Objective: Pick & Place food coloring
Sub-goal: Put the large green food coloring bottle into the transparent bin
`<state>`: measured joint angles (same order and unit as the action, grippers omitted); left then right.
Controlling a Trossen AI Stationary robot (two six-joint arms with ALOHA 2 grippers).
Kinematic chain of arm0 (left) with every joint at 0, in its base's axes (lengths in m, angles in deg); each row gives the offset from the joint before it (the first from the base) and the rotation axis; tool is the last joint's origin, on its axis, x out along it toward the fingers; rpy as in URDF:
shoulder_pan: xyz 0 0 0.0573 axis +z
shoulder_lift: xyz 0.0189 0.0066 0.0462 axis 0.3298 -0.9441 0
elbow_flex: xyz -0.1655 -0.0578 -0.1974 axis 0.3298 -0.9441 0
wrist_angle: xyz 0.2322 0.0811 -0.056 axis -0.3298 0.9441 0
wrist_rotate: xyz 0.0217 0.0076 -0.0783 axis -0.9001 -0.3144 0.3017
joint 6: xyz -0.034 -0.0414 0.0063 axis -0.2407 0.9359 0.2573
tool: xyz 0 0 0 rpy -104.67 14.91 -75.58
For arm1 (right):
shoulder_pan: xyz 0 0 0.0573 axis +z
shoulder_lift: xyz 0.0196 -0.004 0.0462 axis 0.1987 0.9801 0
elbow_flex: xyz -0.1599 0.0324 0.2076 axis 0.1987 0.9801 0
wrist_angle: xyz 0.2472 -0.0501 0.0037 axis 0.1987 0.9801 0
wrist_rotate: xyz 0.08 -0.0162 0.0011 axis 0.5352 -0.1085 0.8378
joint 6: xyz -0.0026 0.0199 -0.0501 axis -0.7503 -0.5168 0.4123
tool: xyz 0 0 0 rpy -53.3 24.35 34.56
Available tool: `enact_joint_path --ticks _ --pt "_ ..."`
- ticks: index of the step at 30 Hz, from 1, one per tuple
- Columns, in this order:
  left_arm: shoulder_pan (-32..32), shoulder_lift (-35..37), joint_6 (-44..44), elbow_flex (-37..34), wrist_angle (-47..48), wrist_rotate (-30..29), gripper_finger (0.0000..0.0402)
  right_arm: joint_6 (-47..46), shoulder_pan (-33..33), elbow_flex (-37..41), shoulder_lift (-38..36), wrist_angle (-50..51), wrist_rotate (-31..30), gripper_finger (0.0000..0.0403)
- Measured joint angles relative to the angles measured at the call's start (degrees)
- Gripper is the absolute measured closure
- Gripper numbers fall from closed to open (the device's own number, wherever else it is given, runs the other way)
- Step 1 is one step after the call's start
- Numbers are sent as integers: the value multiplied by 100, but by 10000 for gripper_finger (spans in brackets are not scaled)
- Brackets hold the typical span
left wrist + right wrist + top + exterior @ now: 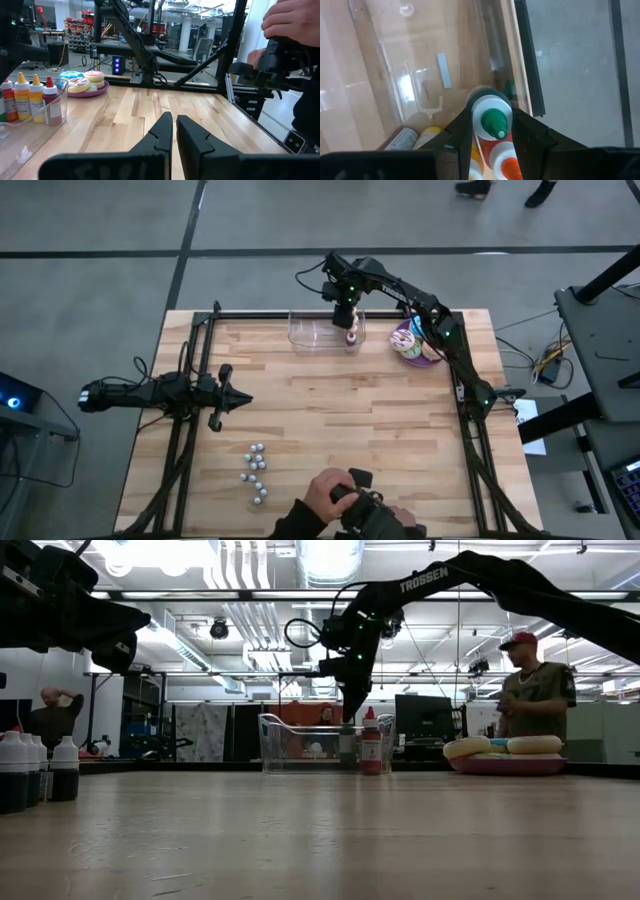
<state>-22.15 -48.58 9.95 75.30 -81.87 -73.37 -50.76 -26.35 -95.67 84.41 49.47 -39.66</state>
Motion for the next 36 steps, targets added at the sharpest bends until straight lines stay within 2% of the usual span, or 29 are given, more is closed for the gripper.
enact_joint_path --ticks 22,36 --pt "2 0 -2 0 1 1 402 -1 -84 57 1 -17 4 295" --pt "2 2 -2 0 2 0 402 -4 -89 217 1 -149 4 243"
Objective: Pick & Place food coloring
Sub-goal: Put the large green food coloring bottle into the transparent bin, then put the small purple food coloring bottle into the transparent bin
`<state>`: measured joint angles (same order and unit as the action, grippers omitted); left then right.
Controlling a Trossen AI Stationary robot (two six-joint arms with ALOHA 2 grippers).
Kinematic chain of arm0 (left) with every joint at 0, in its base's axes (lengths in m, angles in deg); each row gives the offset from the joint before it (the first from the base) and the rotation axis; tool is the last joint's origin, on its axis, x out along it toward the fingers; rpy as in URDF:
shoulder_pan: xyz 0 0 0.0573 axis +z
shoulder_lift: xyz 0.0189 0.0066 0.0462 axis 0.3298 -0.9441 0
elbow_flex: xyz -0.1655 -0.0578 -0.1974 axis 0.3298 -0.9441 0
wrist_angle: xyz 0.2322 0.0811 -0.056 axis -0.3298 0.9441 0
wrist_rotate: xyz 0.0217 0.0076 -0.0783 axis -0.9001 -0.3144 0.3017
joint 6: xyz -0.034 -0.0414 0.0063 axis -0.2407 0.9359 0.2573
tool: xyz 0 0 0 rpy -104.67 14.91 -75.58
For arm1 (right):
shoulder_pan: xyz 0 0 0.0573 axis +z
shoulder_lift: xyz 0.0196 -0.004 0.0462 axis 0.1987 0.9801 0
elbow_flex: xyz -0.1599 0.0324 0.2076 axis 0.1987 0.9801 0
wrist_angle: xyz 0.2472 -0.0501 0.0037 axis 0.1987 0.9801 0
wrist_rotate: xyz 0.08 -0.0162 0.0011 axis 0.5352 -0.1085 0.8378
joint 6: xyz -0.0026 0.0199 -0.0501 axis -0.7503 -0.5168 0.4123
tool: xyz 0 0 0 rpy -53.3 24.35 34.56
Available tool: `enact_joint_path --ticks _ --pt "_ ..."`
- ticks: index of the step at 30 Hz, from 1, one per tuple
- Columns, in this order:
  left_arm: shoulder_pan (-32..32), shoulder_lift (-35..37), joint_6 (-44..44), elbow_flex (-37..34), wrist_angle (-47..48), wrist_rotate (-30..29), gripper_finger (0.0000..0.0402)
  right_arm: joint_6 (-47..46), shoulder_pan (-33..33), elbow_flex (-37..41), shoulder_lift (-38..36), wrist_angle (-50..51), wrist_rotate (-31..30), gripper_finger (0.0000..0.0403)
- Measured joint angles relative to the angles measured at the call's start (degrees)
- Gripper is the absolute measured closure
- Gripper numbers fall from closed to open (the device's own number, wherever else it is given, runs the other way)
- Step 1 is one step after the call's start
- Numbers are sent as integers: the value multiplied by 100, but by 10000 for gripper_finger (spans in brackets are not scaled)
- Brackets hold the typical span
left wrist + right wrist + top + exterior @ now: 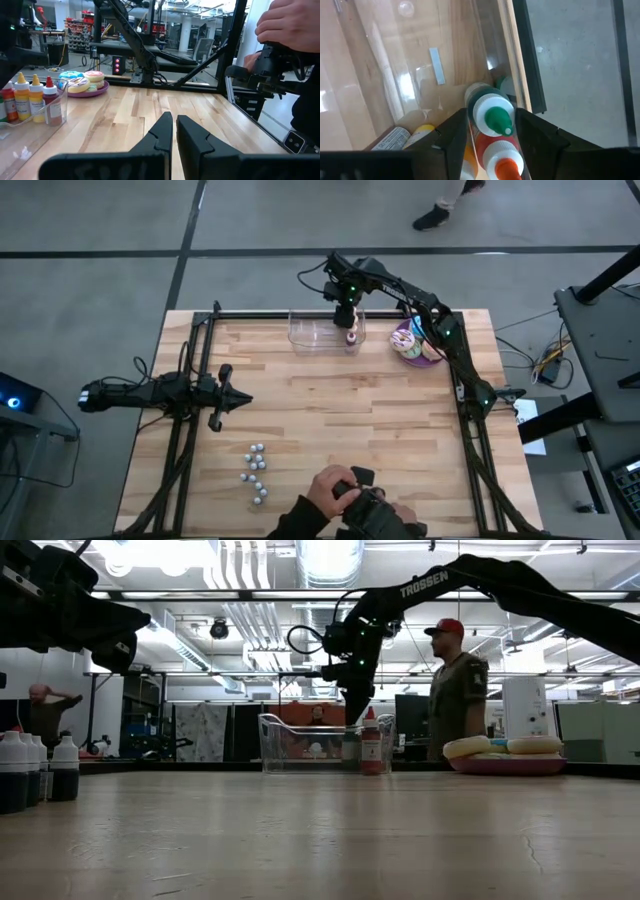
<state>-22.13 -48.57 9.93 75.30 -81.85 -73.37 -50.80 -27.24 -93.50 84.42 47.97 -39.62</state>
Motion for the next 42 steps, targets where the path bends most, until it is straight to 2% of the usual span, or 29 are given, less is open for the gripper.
enact_joint_path --ticks 11,30,42 --pt "0 0 0 0 -1 1 402 3 2 -63 -66 4 0 231" --pt "-1 -2 0 0 -1 0 402 -70 292 -54 -970 245 23 230" --pt "-2 -2 0 0 -2 2 402 -684 606 172 -1586 353 49 240"
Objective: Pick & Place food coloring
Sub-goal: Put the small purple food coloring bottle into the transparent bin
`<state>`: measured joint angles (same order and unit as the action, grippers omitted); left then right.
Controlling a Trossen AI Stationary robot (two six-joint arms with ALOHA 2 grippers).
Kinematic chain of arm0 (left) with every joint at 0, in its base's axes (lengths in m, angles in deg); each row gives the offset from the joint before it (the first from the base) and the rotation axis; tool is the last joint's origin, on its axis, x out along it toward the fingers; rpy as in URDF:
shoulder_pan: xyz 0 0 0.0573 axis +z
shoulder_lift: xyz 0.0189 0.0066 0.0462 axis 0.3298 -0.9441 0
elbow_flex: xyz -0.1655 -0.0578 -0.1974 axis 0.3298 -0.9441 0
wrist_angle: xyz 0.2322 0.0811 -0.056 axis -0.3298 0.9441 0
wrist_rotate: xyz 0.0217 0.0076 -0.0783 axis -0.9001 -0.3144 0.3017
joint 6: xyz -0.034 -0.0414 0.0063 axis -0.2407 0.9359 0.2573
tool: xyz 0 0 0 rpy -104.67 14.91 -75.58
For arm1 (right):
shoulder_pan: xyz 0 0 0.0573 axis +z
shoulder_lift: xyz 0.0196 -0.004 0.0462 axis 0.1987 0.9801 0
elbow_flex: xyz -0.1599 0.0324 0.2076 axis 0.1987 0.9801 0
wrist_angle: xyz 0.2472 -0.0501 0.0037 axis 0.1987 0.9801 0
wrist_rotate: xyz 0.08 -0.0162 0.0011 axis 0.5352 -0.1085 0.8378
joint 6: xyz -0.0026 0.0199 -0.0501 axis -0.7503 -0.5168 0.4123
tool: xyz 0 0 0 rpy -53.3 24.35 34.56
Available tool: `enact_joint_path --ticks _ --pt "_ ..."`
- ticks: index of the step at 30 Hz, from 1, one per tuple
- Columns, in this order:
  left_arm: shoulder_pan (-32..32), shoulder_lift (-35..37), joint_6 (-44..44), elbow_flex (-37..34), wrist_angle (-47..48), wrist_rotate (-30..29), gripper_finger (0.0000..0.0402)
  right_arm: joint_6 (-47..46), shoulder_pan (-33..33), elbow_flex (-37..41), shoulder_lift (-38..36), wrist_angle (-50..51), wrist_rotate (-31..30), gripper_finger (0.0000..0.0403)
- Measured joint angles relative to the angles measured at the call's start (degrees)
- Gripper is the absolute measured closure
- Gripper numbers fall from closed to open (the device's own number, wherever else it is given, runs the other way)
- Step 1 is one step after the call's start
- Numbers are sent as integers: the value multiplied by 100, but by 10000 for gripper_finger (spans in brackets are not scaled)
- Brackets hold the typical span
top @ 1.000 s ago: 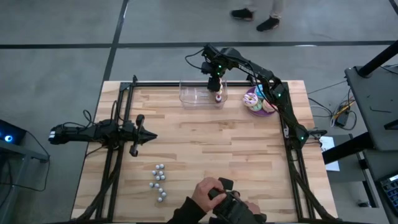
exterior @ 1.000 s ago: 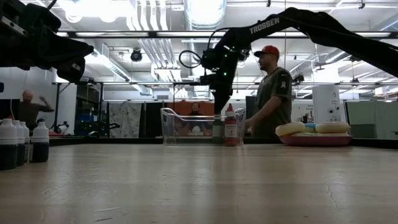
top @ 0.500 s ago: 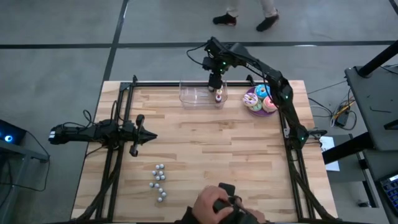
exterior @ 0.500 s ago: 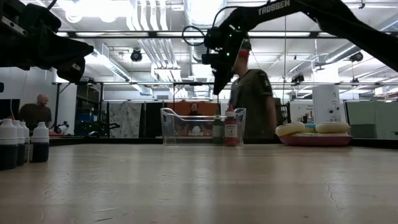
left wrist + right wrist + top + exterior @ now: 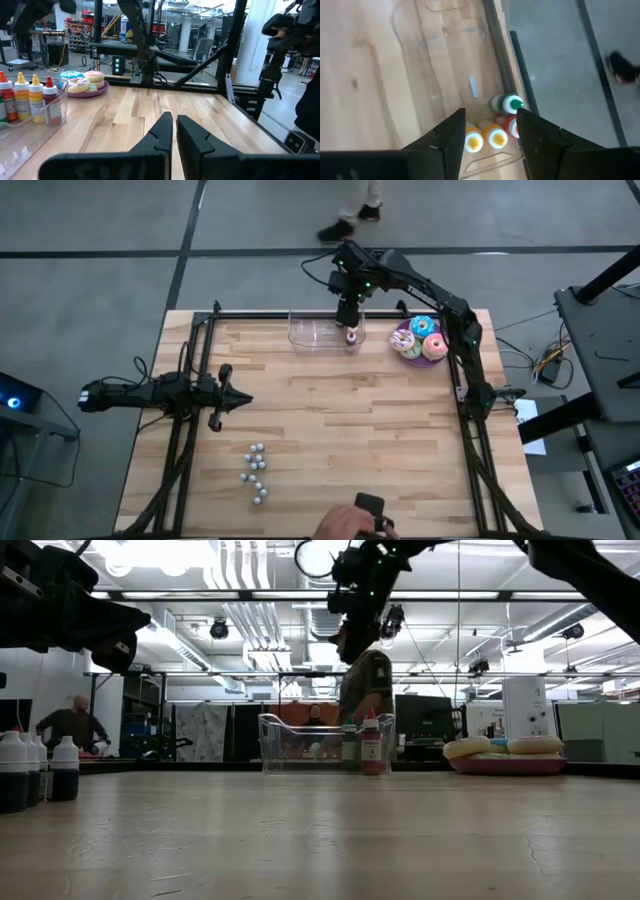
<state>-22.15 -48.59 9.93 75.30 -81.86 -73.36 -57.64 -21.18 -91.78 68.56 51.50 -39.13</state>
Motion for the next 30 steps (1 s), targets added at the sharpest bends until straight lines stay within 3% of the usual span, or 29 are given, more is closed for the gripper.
enact_joint_path --ticks 8,19,30 --pt "2 1 1 0 1 -1 402 -38 117 933 -748 -363 48 297" --pt "0 1 0 0 -1 -2 402 -40 349 3560 -2522 -2369 441 385" --pt "1 0 0 2 -1 -2 402 -85 656 5540 -3969 -3871 471 394"
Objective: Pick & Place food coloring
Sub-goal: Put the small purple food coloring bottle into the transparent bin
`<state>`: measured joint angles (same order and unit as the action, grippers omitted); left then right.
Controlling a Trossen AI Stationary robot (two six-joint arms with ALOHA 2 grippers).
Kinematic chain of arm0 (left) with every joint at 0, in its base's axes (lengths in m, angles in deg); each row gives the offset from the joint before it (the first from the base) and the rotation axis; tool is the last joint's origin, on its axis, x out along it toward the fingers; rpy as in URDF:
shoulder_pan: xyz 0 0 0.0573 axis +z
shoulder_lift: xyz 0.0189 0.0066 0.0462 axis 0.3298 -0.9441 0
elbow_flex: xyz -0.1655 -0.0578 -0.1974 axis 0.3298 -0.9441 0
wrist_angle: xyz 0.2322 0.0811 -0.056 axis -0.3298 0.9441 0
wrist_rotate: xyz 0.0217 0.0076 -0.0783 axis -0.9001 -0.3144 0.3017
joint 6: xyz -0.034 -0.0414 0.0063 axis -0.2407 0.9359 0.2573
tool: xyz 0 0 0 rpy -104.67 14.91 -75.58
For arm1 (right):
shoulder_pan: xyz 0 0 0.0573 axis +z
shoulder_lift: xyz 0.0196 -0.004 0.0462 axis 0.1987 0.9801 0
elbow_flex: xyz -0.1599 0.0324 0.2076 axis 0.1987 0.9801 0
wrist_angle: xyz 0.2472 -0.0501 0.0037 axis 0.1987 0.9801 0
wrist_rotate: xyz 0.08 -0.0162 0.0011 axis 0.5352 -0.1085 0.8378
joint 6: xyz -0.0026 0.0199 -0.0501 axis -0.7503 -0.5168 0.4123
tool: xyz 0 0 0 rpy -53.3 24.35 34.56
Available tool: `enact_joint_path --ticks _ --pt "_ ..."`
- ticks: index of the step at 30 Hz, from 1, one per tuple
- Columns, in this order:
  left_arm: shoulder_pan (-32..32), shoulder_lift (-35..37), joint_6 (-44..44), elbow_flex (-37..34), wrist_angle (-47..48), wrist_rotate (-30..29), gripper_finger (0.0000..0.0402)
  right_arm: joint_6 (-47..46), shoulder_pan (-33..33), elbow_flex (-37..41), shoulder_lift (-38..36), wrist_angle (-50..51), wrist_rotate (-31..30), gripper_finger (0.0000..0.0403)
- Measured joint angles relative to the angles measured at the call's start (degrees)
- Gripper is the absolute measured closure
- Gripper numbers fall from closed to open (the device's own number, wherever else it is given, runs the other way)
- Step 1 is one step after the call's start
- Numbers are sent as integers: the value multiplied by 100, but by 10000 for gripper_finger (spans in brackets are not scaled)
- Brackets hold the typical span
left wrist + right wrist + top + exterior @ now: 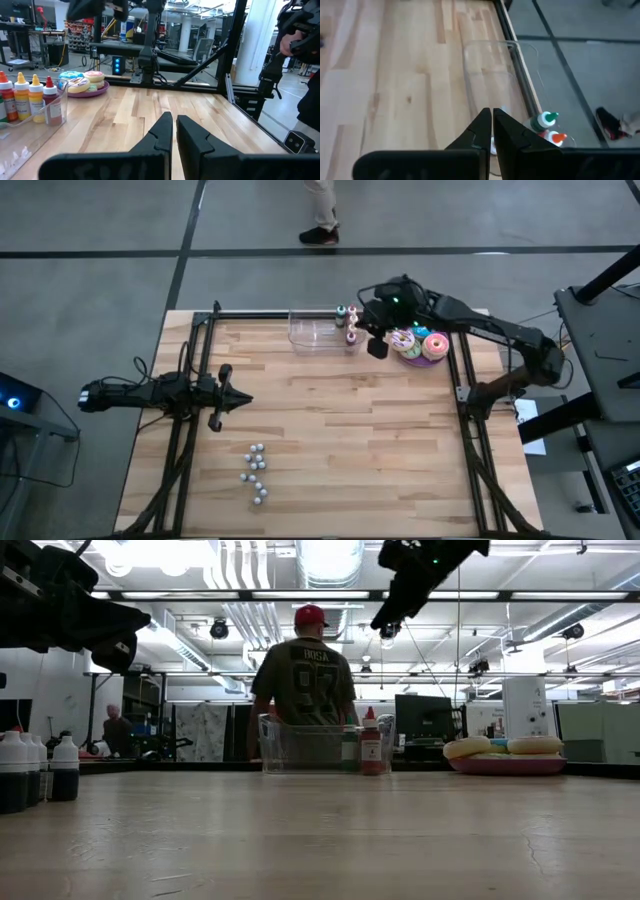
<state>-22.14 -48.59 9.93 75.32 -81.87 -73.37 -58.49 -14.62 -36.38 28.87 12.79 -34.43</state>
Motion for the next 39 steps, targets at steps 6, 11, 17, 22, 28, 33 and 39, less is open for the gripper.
enact_joint_path --ticks 6,11,17,22,28,33,39 --pt "1 2 0 -2 2 0 402 -321 356 761 -637 -692 -1 394" --pt "1 1 0 -1 0 1 402 -734 796 1242 -1015 -1183 -47 394" --pt "-1 1 0 -1 1 0 402 -1326 1397 1571 -1188 -1511 -59 394" --pt "-1 0 0 0 2 0 402 -1818 1819 1774 -1209 -1945 -59 394" --pt "0 1 0 -2 0 1 402 -2146 2213 1810 -1209 -2211 -69 394" --pt "1 0 0 -2 0 2 402 -2166 2485 1911 -1203 -2489 -73 394" --pt "-1 0 0 -2 0 0 402 -2527 2660 2423 -1362 -3614 -72 394"
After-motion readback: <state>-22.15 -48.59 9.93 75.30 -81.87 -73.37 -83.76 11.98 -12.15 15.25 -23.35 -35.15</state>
